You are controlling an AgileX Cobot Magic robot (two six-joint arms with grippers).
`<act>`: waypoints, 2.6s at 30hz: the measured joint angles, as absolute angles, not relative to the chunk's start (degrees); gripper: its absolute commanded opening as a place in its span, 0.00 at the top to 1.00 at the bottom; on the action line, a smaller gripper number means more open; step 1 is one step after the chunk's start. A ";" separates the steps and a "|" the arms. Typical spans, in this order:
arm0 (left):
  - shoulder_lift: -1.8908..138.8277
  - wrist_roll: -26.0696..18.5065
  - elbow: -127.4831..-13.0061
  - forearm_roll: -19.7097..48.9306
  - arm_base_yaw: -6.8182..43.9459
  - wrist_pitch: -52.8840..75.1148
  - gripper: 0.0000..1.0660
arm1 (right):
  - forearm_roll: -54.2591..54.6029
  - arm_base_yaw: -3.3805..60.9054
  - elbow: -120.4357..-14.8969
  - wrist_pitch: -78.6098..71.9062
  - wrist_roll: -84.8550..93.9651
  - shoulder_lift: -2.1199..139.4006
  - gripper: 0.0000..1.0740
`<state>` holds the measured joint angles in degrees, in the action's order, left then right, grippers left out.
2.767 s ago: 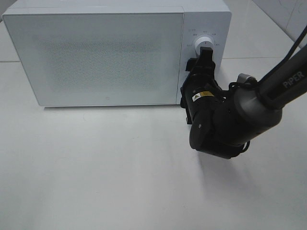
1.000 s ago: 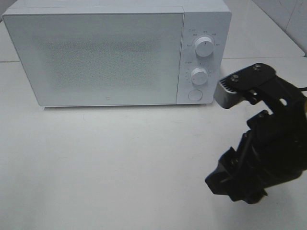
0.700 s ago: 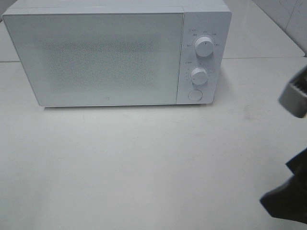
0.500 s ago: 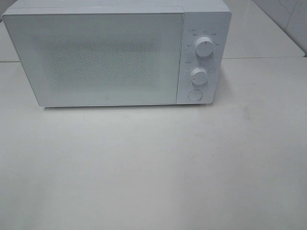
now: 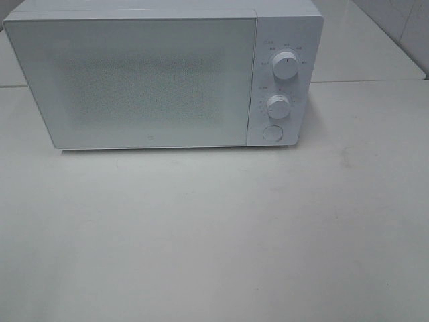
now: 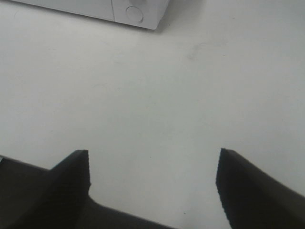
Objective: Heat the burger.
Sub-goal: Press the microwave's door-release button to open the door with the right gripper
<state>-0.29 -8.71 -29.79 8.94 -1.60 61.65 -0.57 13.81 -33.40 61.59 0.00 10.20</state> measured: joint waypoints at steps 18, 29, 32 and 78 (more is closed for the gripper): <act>-0.29 -8.71 -29.79 8.94 -1.60 61.65 0.08 | 0.00 7.22 -28.93 57.24 0.00 -0.23 0.32; -0.29 -8.71 -29.79 8.94 -1.60 61.65 0.08 | 0.00 7.22 -28.93 57.24 0.00 -0.23 0.32; -0.29 -8.71 -29.79 8.88 -1.60 61.65 0.08 | 0.00 7.22 -28.99 57.24 0.00 -0.23 0.32; -0.29 -8.71 -29.79 8.82 -1.60 61.65 0.08 | 0.00 7.22 -30.25 -4.93 -7.68 56.67 0.32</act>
<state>-0.29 -8.71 -29.79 8.82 -1.60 61.65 0.00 7.22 -30.25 -4.93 -7.68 56.67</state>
